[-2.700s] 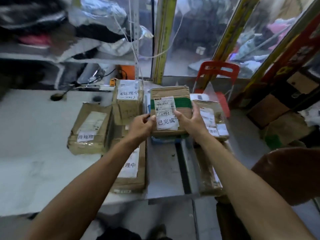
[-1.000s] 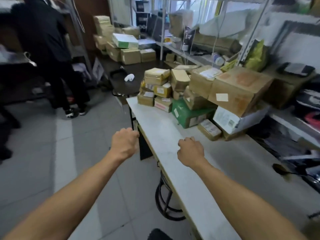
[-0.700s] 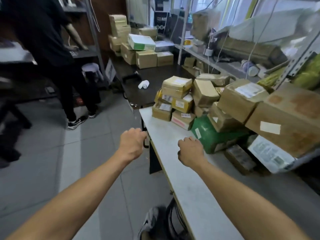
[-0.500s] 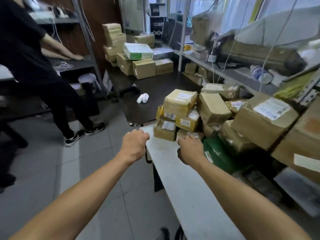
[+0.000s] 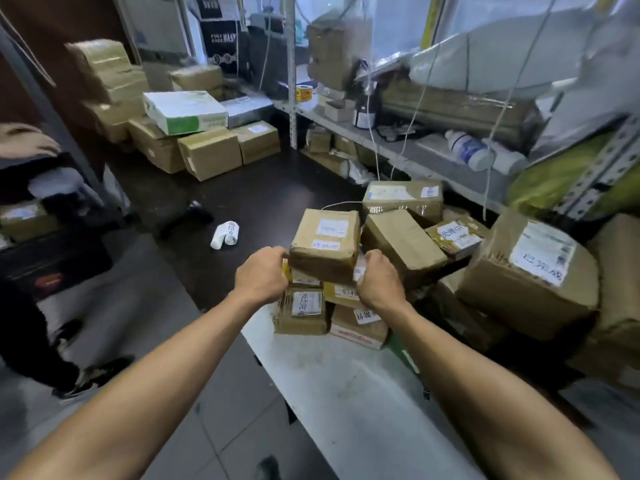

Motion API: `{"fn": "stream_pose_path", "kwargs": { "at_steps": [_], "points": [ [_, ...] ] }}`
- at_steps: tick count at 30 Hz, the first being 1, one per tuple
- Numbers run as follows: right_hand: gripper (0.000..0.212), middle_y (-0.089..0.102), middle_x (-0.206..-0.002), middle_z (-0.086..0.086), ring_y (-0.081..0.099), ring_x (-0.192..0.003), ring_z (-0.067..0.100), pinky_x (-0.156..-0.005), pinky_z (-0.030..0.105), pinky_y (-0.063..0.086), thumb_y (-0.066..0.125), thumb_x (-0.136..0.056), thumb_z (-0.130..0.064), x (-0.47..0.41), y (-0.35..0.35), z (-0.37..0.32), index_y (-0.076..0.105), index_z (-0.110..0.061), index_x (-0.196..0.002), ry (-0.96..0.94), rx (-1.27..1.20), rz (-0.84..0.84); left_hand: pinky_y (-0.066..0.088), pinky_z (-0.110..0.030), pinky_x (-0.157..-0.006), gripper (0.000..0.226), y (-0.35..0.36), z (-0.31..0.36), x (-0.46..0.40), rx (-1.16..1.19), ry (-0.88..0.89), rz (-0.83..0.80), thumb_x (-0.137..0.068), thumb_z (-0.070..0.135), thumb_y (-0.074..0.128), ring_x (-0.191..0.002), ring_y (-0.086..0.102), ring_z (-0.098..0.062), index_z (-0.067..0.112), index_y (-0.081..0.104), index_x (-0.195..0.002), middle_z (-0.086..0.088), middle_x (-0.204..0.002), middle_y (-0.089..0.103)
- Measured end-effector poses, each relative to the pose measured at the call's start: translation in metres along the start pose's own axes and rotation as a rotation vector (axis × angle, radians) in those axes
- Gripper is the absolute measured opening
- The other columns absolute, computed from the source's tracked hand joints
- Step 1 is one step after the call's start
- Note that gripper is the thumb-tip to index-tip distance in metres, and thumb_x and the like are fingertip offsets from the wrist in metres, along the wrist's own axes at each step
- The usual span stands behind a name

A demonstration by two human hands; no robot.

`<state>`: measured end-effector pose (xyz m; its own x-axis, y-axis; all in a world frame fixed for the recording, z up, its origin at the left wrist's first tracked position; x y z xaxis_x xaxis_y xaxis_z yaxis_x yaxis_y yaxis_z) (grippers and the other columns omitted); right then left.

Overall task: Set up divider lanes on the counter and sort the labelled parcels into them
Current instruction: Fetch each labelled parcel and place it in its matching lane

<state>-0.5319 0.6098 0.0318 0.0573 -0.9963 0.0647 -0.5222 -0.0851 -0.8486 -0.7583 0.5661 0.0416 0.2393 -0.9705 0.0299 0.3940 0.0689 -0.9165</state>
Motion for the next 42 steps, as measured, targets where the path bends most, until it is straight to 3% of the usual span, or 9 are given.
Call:
{"fn": "stream_pose_path", "kwargs": {
  "at_steps": [4, 7, 10, 16, 20, 25, 30, 35, 42],
  "points": [
    [0.05, 0.045, -0.153, 0.012, 0.042, -0.141, 0.028, -0.115, 0.04, 0.033, 0.043, -0.106, -0.023, -0.01, -0.001, -0.016, 0.036, -0.011, -0.154, 0.137, -0.344, -0.03, 0.037, -0.039, -0.116, 0.05, 0.019, -0.004, -0.04, 0.538, -0.197, -0.157, -0.098, 0.034, 0.045, -0.139, 0.047, -0.028, 0.018, 0.056, -0.144, -0.006, -0.152, 0.051],
    [0.048, 0.055, -0.136, -0.002, 0.05, -0.127, 0.018, -0.104, 0.028, 0.036, 0.037, -0.107, -0.037, -0.019, 0.004, -0.031, 0.051, -0.012, -0.145, 0.207, -0.574, -0.039, 0.049, -0.039, -0.098, 0.04, 0.025, 0.001, -0.059, 0.732, -0.21, -0.189, -0.099, 0.046, 0.048, -0.109, 0.059, -0.023, 0.017, 0.072, -0.115, -0.007, -0.123, 0.068],
    [0.059, 0.056, -0.13, 0.003, 0.056, -0.115, 0.019, -0.105, 0.042, 0.046, 0.038, -0.1, -0.06, -0.027, 0.004, -0.04, 0.064, -0.016, -0.129, 0.25, -0.64, 0.072, 0.037, -0.033, -0.078, 0.043, 0.016, -0.002, -0.069, 0.838, -0.262, -0.072, -0.102, 0.054, 0.047, -0.098, 0.054, -0.021, 0.015, 0.062, -0.107, -0.003, -0.104, 0.061],
    [0.024, 0.049, -0.127, 0.004, 0.057, -0.105, 0.009, -0.079, 0.02, 0.049, 0.062, -0.098, -0.03, -0.024, 0.001, -0.056, 0.055, -0.024, -0.121, 0.14, -0.707, 0.17, 0.041, -0.024, -0.065, 0.023, 0.018, -0.005, -0.073, 1.074, -0.25, -0.042, -0.095, 0.036, 0.064, -0.087, 0.056, -0.014, 0.019, 0.056, -0.107, 0.006, -0.094, 0.059],
    [0.053, 0.051, -0.126, 0.007, 0.057, -0.117, 0.023, -0.093, 0.041, 0.056, 0.069, -0.089, -0.029, -0.004, 0.0, -0.058, 0.045, -0.037, -0.135, 0.103, -0.887, 0.199, 0.053, -0.039, -0.077, 0.047, 0.023, -0.013, -0.082, 1.417, -0.173, -0.187, -0.084, 0.043, 0.069, -0.088, 0.062, -0.026, 0.004, 0.054, -0.105, -0.01, -0.098, 0.063],
    [0.056, 0.048, -0.142, 0.004, 0.055, -0.129, 0.022, -0.102, 0.047, 0.054, 0.075, -0.081, -0.038, 0.043, -0.003, -0.044, 0.048, -0.052, -0.128, 0.125, -1.07, 0.311, 0.053, -0.06, -0.095, 0.069, 0.063, -0.001, -0.085, 1.352, -0.069, -0.412, -0.086, 0.037, 0.069, -0.114, 0.064, -0.046, -0.009, 0.05, -0.133, -0.03, -0.125, 0.063],
    [0.082, 0.038, -0.152, -0.001, 0.051, -0.136, 0.016, -0.114, 0.044, 0.044, 0.076, -0.08, -0.05, 0.105, -0.013, -0.009, 0.046, -0.022, -0.151, 0.182, -1.107, 0.504, 0.051, -0.065, -0.1, 0.061, 0.056, 0.053, -0.029, 1.341, 0.099, -0.528, -0.086, 0.031, 0.064, -0.121, 0.063, -0.045, -0.002, 0.054, -0.136, -0.031, -0.135, 0.058],
    [0.052, 0.062, -0.138, -0.001, 0.062, -0.126, 0.015, -0.104, 0.032, 0.05, 0.054, -0.101, -0.024, 0.193, -0.037, 0.03, 0.039, -0.022, -0.151, 0.154, -1.235, 0.521, 0.047, -0.059, -0.107, 0.062, 0.064, 0.111, 0.053, 1.313, 0.189, -0.668, -0.085, 0.027, 0.061, -0.123, 0.062, -0.039, 0.0, 0.049, -0.14, -0.025, -0.132, 0.064],
    [0.05, 0.064, -0.138, 0.013, 0.063, -0.125, 0.031, -0.107, 0.049, 0.05, 0.053, -0.099, -0.021, 0.376, -0.077, 0.121, 0.046, -0.013, -0.147, 0.276, -1.234, 0.73, 0.053, -0.059, -0.1, 0.062, 0.112, 0.192, 0.229, 1.226, 0.284, -0.88, -0.083, 0.022, 0.058, -0.121, 0.061, -0.045, -0.003, 0.049, -0.139, -0.031, -0.133, 0.059]
  ]
}}
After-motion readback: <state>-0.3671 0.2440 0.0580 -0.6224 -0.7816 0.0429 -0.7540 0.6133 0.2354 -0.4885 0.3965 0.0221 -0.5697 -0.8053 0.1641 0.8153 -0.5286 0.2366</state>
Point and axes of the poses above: each hand's wrist, its own x-axis away from the middle knuckle, its own y-axis out of the palm, z = x × y, the point moved 6 cm from there along -x, towards the middle knuckle
